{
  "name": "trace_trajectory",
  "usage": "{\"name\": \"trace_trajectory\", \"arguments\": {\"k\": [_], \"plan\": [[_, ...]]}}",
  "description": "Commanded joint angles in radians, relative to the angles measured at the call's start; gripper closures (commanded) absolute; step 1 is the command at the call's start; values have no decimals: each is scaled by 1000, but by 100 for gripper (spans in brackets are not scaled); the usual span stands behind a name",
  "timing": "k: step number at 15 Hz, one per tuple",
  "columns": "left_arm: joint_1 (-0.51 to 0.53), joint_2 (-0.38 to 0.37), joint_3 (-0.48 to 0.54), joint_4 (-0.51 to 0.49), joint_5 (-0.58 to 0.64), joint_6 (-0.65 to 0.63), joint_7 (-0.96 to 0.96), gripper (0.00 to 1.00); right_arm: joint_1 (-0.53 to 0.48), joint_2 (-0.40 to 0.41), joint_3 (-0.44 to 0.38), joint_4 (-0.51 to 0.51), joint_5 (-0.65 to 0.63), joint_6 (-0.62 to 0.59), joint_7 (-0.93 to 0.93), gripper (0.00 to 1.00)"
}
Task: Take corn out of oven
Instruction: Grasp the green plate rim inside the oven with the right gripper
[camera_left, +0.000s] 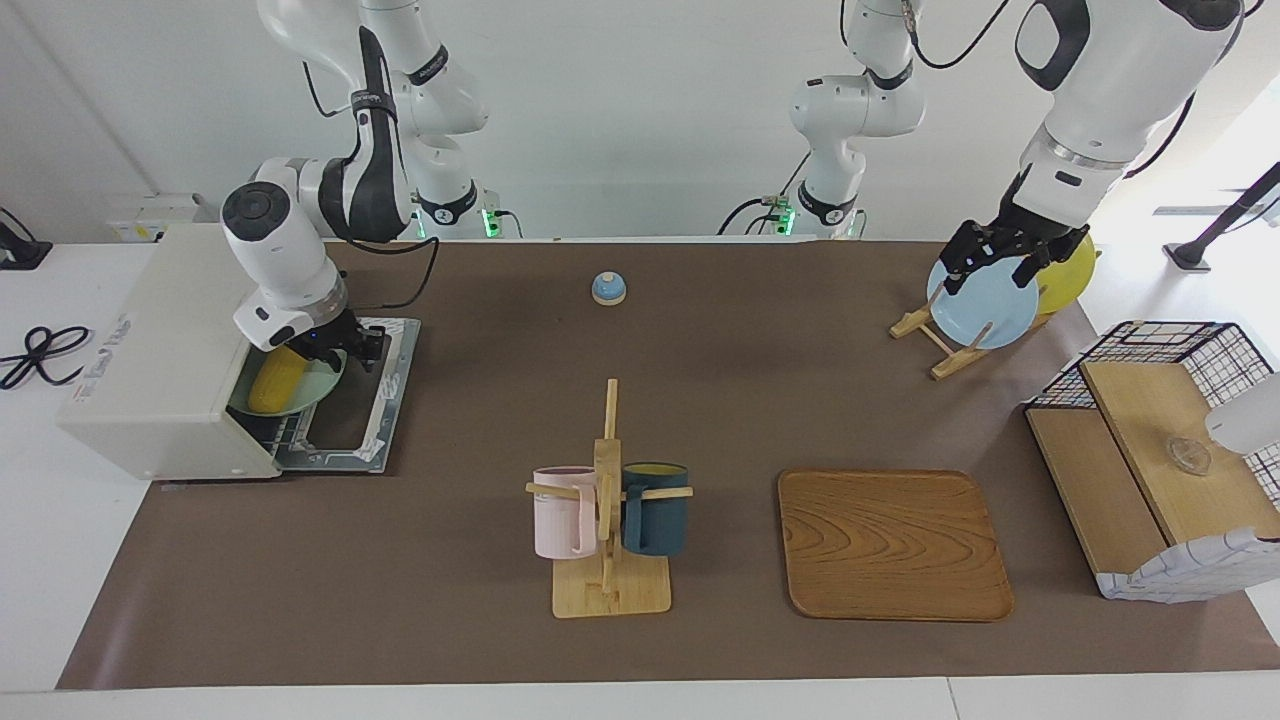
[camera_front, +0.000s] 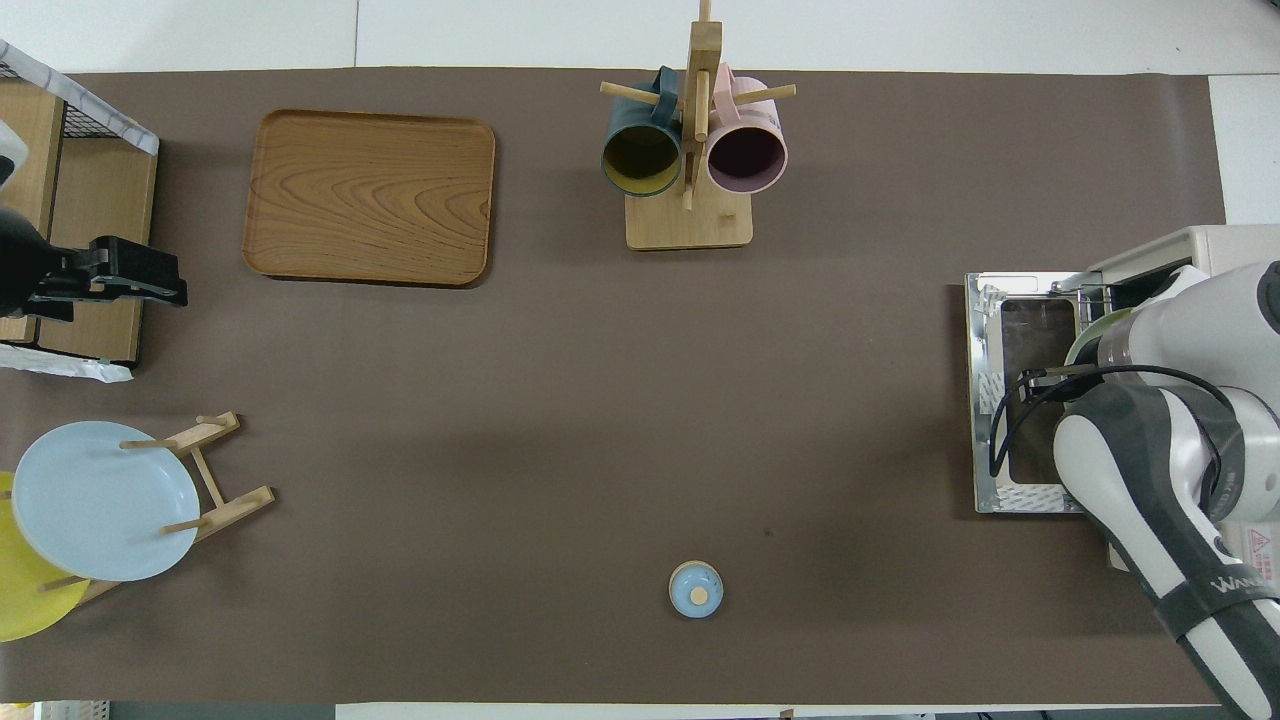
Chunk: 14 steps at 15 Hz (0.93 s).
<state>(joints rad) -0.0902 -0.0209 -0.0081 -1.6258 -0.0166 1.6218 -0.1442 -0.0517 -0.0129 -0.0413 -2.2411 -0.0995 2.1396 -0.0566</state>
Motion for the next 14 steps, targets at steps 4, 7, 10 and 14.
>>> {"name": "trace_trajectory", "arguments": {"k": [4, 7, 10, 14], "plan": [[7, -7, -1, -8, -8, 10, 8, 0, -30, -48, 4, -64, -16, 14, -32, 64], [6, -8, -1, -8, -8, 12, 12, 0, -36, -50, 4, -66, -38, 11, -32, 100], [7, -8, -1, -8, -8, 12, 14, 0, -7, -50, 11, -58, -100, -10, -29, 100], [7, -8, -1, -8, -8, 12, 14, 0, 122, -29, 17, 47, -115, -136, 12, 100]]}}
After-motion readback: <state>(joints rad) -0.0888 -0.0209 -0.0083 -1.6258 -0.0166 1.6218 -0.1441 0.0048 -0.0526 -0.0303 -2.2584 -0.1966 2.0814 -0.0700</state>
